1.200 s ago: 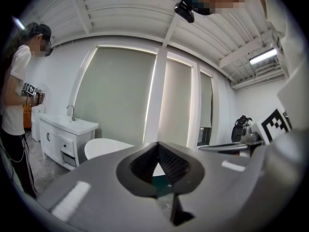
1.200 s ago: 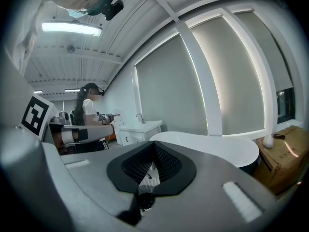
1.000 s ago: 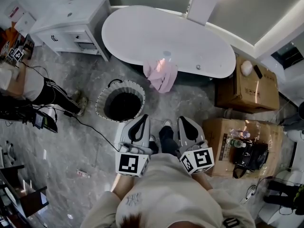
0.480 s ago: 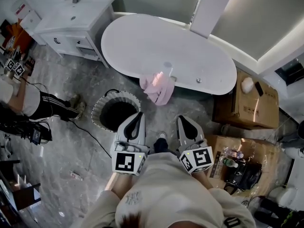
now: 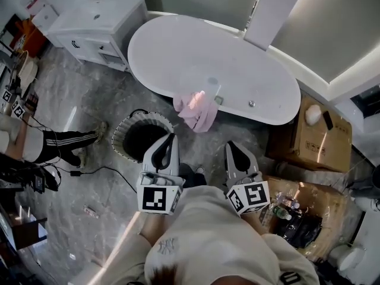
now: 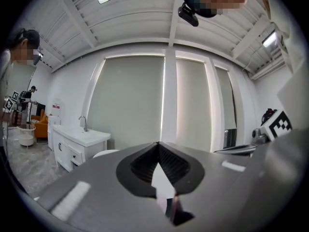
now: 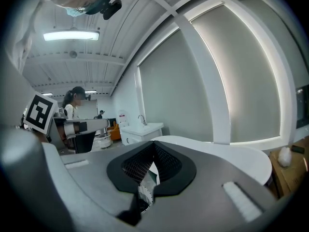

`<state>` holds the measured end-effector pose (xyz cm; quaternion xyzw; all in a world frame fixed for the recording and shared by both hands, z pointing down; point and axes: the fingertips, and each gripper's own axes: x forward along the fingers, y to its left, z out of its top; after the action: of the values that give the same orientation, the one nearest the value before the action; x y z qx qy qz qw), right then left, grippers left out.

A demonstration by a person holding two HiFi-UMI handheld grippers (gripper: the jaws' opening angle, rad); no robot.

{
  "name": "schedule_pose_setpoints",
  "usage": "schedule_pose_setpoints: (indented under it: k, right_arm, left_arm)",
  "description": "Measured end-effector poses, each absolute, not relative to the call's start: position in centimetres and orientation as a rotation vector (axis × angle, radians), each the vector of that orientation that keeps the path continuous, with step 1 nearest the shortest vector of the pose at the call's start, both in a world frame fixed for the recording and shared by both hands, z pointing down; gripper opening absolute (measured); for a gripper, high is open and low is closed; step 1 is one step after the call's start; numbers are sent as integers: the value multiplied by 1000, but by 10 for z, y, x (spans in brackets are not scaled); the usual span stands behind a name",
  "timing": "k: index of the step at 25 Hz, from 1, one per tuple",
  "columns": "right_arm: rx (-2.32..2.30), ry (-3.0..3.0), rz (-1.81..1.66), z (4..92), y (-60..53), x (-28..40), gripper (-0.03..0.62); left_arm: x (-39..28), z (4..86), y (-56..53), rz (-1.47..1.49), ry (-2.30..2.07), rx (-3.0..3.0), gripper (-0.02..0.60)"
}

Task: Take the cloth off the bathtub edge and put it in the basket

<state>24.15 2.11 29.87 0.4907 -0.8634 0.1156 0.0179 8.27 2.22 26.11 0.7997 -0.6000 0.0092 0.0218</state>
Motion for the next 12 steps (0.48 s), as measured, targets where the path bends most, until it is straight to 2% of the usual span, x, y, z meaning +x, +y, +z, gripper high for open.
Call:
schedule_pose_setpoints:
  k: [12]
  right_arm:
    - [1522, -2670, 409, 308, -12, 244, -2]
  left_arm:
    - [90, 268, -10, 53, -1838, 2476, 0]
